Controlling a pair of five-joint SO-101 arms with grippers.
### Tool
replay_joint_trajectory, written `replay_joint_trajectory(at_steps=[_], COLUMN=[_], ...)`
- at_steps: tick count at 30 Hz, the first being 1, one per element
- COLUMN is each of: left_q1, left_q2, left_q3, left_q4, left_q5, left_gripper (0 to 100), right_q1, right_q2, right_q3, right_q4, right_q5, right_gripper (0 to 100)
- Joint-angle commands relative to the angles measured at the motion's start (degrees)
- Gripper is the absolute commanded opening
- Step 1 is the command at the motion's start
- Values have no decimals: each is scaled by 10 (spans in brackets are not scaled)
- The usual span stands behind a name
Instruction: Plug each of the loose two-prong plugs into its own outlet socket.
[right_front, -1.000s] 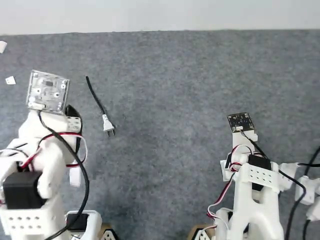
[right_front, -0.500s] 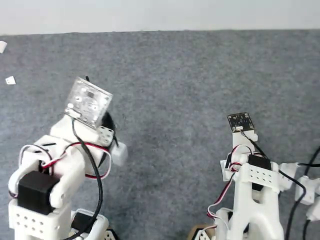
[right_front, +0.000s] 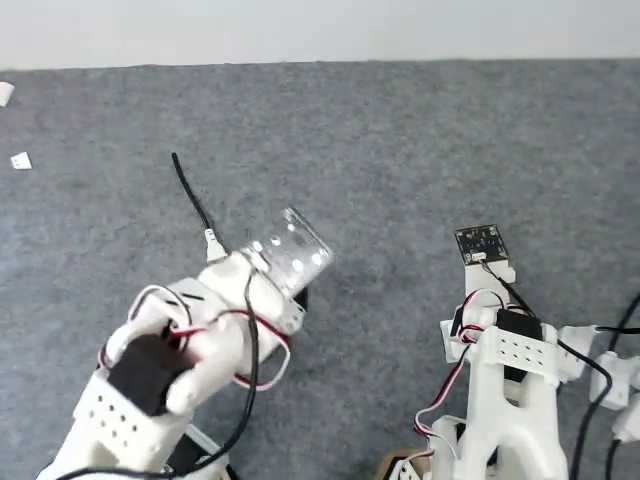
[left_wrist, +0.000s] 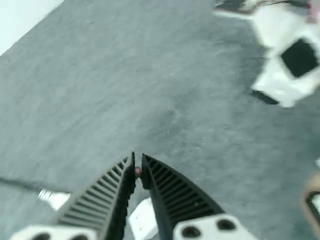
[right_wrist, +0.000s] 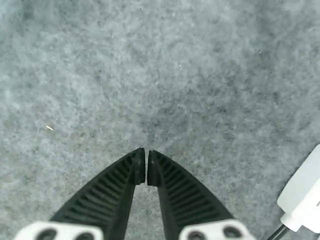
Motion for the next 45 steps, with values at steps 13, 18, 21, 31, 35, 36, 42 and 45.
replay_joint_trajectory(at_steps=[13,18,21,31,35,36,42,45], left_q1=[108,76,21,-167,-208,-215,-220,-220], left_q2=[-77,-80,-79,-82,-79,-79,-82,-83], left_q3=[-45,21,78,218,227,227,223,211], left_q4=[51,17,-38,-171,-193,-193,-188,-186], left_q5=[13,-21,-31,-121,-136,-136,-135,-131], left_gripper=[12,12,12,12,12,12,12,12], right_q1=[-4,-4,-3,-4,-4,-4,-4,-4], right_q2=[2,2,2,2,2,2,2,2], right_q3=[-2,-2,-2,-2,-2,-2,-2,-2], right_q4=[-12,-12,-12,-12,-12,-12,-12,-12], right_q5=[-4,-4,-4,-4,-4,-4,-4,-4], right_gripper=[10,10,10,10,10,10,10,10])
